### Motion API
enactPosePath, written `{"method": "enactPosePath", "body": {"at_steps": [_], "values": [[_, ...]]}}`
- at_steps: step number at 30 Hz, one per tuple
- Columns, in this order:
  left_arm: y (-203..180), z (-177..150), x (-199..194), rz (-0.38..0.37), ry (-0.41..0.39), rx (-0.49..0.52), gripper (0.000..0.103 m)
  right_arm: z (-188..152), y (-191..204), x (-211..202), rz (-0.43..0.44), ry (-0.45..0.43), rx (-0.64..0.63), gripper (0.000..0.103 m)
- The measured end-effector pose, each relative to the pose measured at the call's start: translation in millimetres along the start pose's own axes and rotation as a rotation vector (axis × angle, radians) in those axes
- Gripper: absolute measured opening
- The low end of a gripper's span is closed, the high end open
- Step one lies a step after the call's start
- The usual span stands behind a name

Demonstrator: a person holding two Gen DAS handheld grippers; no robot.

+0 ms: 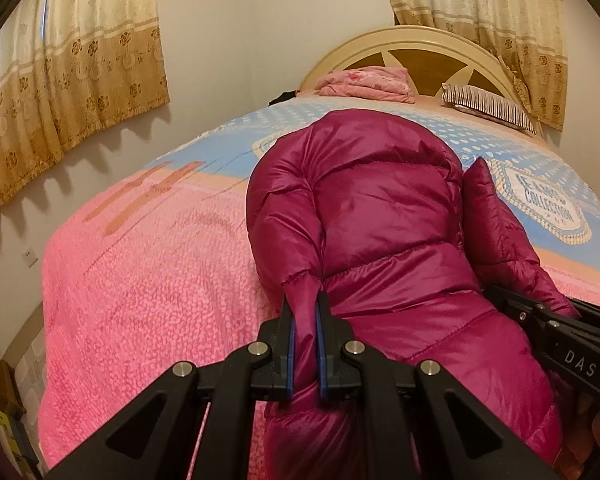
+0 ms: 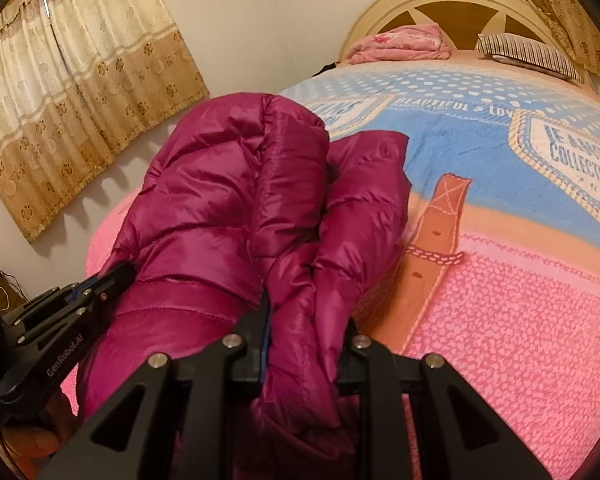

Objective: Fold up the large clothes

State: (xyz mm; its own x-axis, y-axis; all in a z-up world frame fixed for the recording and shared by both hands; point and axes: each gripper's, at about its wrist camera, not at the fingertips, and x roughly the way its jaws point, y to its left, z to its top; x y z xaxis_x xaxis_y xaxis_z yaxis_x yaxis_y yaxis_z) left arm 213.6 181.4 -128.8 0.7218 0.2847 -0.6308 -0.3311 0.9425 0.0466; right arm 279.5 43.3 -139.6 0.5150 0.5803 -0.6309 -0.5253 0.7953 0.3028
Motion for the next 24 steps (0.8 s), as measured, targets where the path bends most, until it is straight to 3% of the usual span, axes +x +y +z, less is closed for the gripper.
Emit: {"method": "enactPosePath", "body": {"at_steps": [19,24], "values": [[0.6,-15.5,15.5,0.013,0.034,0.011,0.009,-4.0,-2.1,12.4,-0.004,0.040,0.018,0.024],[-0.5,-18.2,19.4,0.016,0.038,0.018,0.018,-5.9,-5.9,15.1,-0.002,0.047,0.036,0.029]]}}
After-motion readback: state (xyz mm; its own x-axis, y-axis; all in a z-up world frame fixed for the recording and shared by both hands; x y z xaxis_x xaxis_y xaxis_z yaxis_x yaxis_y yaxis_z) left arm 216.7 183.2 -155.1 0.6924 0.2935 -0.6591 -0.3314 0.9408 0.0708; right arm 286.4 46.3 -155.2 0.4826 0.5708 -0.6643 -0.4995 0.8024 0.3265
